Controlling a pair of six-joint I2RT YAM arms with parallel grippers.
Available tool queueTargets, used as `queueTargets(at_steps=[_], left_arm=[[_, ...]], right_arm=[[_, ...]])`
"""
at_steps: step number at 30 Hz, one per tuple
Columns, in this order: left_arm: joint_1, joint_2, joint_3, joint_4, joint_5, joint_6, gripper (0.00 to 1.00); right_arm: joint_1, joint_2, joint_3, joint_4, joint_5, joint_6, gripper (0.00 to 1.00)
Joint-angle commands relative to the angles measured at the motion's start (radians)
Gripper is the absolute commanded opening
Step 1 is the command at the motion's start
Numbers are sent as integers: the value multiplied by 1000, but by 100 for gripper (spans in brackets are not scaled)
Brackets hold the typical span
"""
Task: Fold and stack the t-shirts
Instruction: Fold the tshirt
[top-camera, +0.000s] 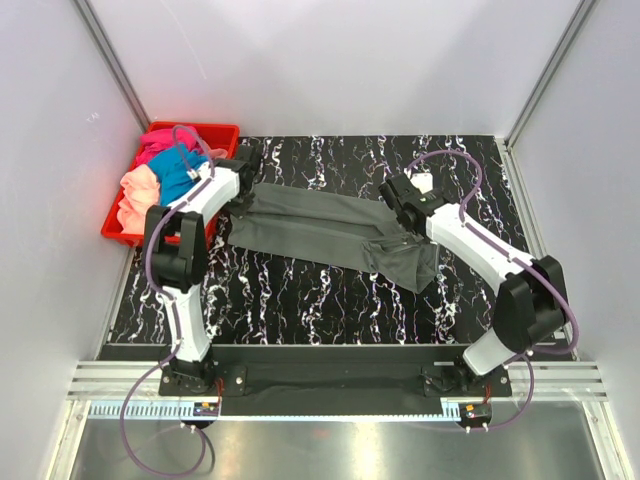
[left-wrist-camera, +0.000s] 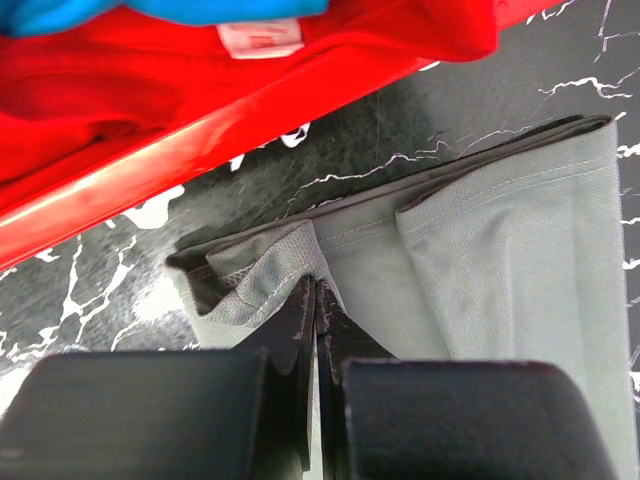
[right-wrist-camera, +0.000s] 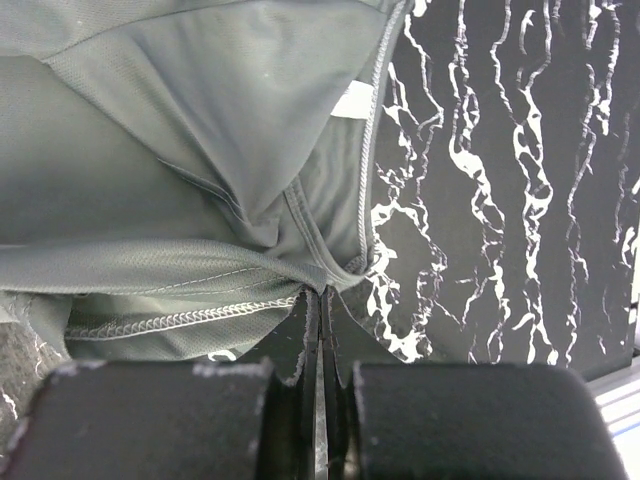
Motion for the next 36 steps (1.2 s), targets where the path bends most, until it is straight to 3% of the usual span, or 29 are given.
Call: queueTargets(at_steps=[1,9,12,13,16,20,28,34,36], left_arm=[[-2,29,62,13,-3,30,0],[-11,49,88,48,-16,66,0],[-11,84,128,27,-8,72,5],[-11,89,140,25,-2,82,16],[-14,86,141,22,-18,98,35],[-22,25,87,55,-57,124,52],[-117,-178,-85,105,-198,175,60],[-123,-196,-175,116,-201,161,61],[-123,-180,-178,105,-195,150,61]], right_arm=[[-19,27,14,54,-36,-43,0],[-42,47,-5,64,-48,-52,0],[-45,62,2,72,-60,-58,0],[-48,69,11,71,-64,-60,0],[-48,89,15,74,-85,-63,0],[-46,98,-3,112,-135,-68,0],[-48,147,37,104,-122,-78,0],[-58,245,127,106,-36,-155,0],[-69,294,158,120,-44,-180,6]])
